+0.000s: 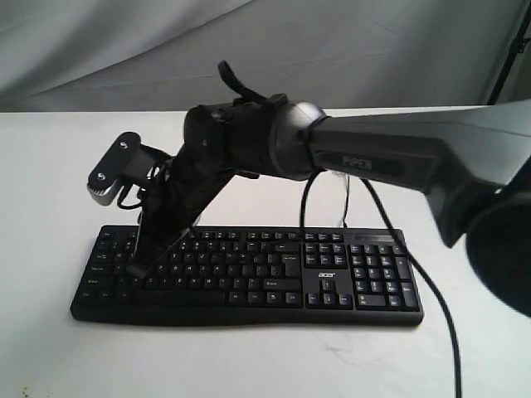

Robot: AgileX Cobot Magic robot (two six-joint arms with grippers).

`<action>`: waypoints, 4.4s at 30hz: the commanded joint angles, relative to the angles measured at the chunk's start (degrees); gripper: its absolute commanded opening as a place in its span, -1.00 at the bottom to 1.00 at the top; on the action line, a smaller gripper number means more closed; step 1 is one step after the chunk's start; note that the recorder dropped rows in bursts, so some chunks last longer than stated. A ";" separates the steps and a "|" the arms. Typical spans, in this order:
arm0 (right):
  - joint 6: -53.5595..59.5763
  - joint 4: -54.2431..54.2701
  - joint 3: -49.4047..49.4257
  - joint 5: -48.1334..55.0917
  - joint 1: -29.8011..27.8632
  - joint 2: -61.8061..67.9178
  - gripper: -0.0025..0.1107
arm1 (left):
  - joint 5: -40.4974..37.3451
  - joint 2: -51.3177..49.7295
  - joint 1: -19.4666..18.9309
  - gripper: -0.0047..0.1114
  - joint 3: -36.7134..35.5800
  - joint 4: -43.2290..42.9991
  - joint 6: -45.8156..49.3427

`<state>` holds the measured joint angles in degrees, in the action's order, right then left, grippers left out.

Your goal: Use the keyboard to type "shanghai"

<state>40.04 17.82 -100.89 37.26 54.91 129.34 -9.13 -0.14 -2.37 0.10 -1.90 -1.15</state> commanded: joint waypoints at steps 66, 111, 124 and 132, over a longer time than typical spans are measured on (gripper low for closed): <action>0.20 1.61 -25.86 15.83 3.10 17.00 -0.96 | 0.31 0.14 0.37 -0.92 -0.10 0.13 -0.15; -7.80 -5.15 11.52 -3.15 1.61 -5.44 -0.96 | 0.31 0.14 0.37 -0.92 -0.10 0.13 -0.15; -11.61 -7.26 17.74 -8.60 1.56 -7.79 -0.96 | 0.31 0.14 0.37 -0.92 -0.10 0.13 -0.15; -11.61 -7.26 18.13 -9.19 1.56 -7.79 -0.96 | 0.31 0.14 0.37 -0.92 -0.10 0.13 -0.15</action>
<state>28.57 10.88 -83.02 28.62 56.61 122.35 -9.13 -0.14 -2.37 0.10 -1.90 -1.15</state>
